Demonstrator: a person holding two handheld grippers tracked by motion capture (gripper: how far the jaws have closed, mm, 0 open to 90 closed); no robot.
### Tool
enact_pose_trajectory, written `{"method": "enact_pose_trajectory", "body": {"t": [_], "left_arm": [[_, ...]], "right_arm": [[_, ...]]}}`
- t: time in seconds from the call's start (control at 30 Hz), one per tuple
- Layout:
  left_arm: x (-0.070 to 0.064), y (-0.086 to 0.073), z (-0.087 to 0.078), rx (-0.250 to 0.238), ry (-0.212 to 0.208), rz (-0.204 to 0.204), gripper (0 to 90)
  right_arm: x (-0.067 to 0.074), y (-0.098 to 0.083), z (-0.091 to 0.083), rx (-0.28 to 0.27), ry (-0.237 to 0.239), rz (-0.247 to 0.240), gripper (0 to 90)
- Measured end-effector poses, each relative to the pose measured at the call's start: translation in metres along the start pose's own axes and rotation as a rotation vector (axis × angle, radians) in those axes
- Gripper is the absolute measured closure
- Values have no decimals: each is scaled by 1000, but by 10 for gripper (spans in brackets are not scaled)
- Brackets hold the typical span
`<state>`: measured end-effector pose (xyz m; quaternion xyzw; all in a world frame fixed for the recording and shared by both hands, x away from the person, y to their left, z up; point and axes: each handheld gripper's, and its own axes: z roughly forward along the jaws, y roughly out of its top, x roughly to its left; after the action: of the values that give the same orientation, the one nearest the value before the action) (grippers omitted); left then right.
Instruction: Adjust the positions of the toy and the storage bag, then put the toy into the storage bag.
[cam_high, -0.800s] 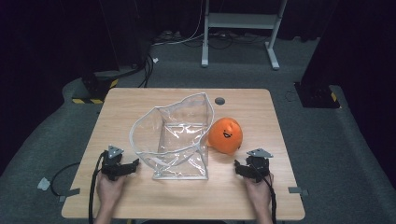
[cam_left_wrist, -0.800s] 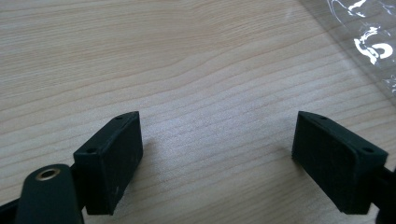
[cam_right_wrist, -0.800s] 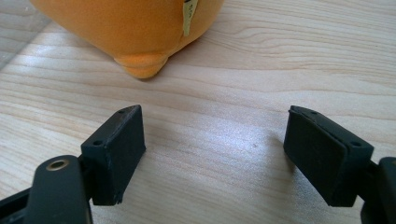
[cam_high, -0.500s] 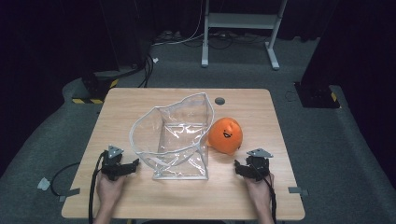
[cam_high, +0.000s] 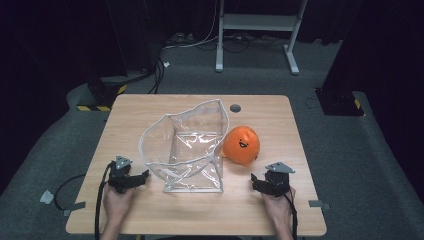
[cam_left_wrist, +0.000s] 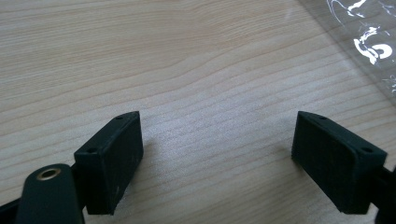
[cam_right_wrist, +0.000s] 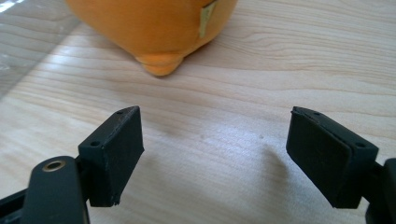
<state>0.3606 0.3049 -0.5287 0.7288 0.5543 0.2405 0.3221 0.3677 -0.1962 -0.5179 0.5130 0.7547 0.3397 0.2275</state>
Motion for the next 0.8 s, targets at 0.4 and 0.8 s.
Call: {"method": "enact_pose_trajectory", "body": {"t": [0.4, 0.8], "left_arm": [[0, 0, 0, 0, 0, 0, 167], [0, 0, 0, -1, 1, -1, 168]], "right_arm": [[8, -4, -15, -45, 67, 0, 192], [11, -2, -24, -73, 119, -1, 208]]}}
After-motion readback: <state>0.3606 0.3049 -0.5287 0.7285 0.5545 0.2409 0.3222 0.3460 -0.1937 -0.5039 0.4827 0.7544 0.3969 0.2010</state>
